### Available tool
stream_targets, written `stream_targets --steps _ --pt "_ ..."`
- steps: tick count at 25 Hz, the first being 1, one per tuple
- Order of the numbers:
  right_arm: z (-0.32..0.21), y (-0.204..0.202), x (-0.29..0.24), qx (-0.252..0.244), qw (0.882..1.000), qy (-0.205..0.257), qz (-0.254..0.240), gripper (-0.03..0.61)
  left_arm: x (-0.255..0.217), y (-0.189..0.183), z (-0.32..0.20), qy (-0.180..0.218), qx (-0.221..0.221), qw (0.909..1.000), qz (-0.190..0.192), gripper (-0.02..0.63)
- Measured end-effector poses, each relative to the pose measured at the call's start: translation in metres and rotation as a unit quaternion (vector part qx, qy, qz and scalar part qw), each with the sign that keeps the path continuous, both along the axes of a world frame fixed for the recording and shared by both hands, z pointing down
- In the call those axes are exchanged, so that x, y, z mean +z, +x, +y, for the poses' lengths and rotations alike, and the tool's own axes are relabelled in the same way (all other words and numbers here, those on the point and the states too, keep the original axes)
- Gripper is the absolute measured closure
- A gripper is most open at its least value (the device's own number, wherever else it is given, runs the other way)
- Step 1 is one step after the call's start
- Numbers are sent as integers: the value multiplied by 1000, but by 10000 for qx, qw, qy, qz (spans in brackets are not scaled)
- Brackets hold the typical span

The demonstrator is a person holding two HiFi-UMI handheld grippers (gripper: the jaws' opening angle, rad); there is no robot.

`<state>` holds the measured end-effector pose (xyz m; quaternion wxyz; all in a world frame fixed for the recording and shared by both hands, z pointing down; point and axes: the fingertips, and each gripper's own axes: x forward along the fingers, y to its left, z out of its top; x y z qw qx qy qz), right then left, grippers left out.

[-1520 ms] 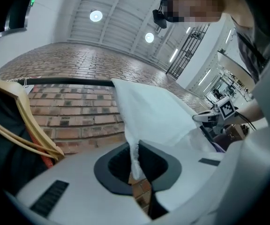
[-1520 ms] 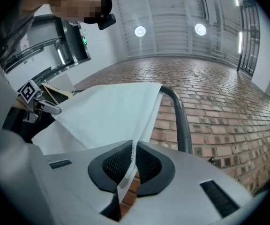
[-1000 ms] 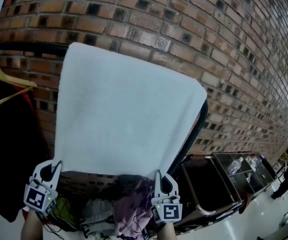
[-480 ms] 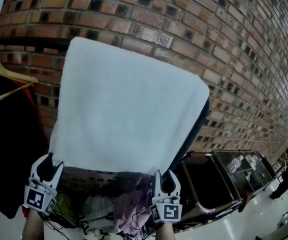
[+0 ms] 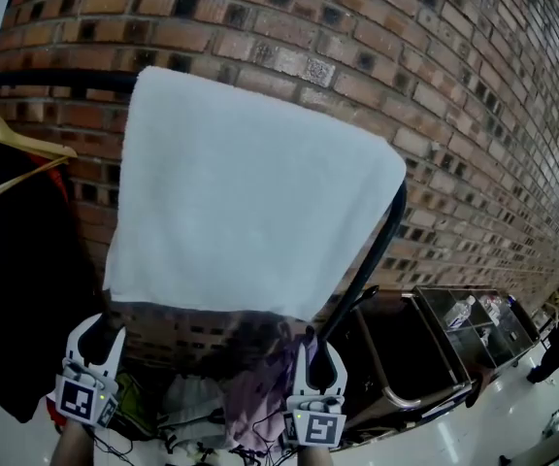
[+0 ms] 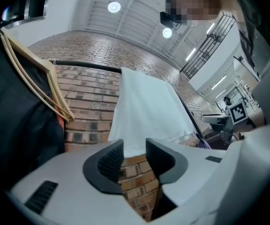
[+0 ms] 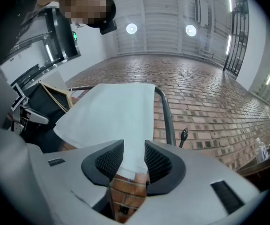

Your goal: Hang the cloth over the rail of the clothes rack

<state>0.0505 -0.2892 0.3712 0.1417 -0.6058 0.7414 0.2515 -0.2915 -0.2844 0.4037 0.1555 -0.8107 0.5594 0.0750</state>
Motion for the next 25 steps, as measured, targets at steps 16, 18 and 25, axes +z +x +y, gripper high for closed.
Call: stream_targets --steps 16,18,25 --pt "40 -99 -7 -969 9935 387 457 557 -23 11 14 161 318 9988 335 601" --pt "42 -108 -4 -1053 9930 315 426 558 -21 14 18 140 322 9986 399 603" --pt "36 -137 10 -1301 9905 111 437 560 4 47 17 -93 431 9975 544 603"
